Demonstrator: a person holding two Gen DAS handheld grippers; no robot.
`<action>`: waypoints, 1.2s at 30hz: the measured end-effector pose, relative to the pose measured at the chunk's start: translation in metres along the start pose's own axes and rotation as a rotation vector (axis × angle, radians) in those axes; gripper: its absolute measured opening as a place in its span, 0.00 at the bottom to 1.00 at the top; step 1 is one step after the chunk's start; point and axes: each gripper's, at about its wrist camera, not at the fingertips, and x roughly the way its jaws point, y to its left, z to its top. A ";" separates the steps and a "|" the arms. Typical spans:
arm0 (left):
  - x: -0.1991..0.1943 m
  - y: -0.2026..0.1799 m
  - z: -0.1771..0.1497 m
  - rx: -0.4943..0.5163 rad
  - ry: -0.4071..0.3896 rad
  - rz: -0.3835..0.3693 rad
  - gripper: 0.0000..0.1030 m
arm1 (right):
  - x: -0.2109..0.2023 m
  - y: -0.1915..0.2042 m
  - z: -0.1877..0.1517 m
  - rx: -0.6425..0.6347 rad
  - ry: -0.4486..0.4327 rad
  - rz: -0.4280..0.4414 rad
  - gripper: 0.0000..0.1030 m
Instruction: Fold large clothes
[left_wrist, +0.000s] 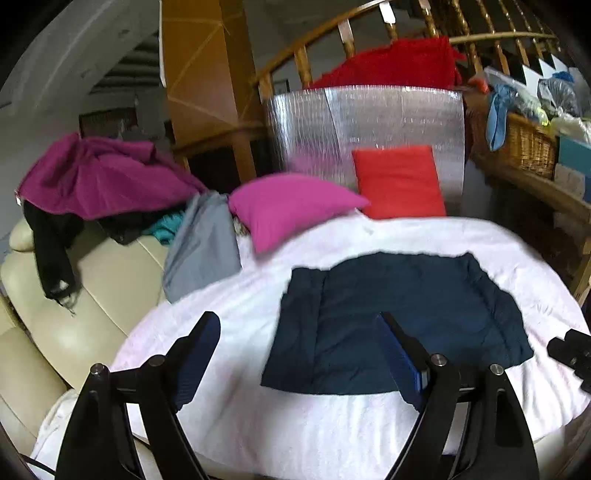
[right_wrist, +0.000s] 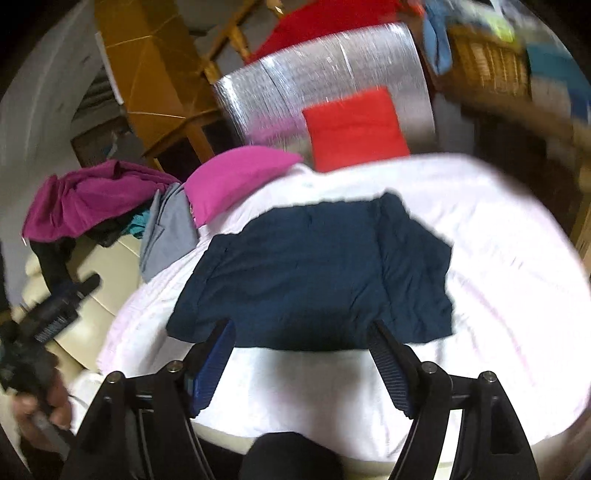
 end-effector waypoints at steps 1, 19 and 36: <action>-0.005 0.001 0.002 -0.001 -0.010 0.008 0.86 | -0.006 0.004 0.000 -0.020 -0.011 -0.019 0.76; -0.069 0.015 0.016 -0.078 -0.094 0.007 0.94 | -0.064 0.048 0.003 -0.117 -0.146 -0.119 0.76; -0.074 0.013 0.013 -0.067 -0.101 -0.003 0.94 | -0.068 0.051 0.004 -0.090 -0.162 -0.118 0.76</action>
